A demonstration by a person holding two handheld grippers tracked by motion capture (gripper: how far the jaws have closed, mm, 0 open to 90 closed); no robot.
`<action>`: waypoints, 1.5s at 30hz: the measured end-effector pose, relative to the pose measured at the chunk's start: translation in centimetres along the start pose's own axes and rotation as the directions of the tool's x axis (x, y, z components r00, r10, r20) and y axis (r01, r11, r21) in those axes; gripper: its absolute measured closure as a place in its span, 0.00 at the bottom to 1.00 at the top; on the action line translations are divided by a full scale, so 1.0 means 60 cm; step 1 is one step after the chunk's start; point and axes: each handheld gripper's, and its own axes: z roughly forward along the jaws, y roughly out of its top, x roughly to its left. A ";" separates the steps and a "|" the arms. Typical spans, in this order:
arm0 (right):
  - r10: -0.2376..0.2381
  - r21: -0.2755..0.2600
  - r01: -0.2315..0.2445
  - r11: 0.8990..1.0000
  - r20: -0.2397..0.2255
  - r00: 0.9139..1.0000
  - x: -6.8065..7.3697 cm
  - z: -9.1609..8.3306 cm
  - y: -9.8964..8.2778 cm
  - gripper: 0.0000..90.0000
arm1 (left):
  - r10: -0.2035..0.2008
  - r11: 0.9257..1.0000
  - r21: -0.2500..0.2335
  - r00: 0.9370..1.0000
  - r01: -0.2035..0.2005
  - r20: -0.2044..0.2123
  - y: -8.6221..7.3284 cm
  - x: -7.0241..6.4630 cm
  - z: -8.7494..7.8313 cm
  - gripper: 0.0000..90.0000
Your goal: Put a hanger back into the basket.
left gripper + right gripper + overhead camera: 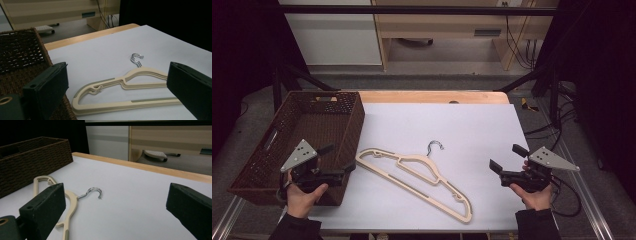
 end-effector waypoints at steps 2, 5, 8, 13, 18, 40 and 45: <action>-0.001 0.005 0.001 1.000 -0.002 1.000 -0.001 0.000 0.002 0.03 | 0.001 1.000 0.003 1.000 -0.001 0.000 0.000 0.001 -0.001 0.04; -0.005 0.016 0.005 1.000 -0.008 1.000 0.001 0.001 0.004 0.03 | 0.005 1.000 0.007 1.000 -0.005 0.003 0.000 0.002 -0.002 0.04; -0.017 0.037 0.018 0.999 -0.013 1.000 0.007 0.005 0.008 0.04 | 0.007 1.000 0.008 1.000 -0.008 0.003 0.000 0.002 -0.003 0.04; -0.043 0.064 0.045 0.997 -0.032 0.999 0.023 0.020 0.018 0.05 | 0.011 1.000 0.020 1.000 -0.011 0.000 0.000 0.004 0.000 0.04; -0.064 0.110 0.070 0.991 -0.062 0.996 0.037 0.033 0.023 0.06 | 0.018 0.999 0.027 1.000 -0.018 0.003 0.000 0.003 0.001 0.04; -0.116 0.436 0.203 0.877 -0.217 0.969 0.105 0.143 -0.017 0.30 | 0.029 0.999 0.042 1.000 -0.029 0.001 0.002 0.006 0.000 0.04; -0.109 0.493 0.219 0.842 -0.243 0.964 0.113 0.164 -0.035 0.36 | 0.030 0.999 0.045 1.000 -0.030 0.003 0.002 0.005 0.001 0.04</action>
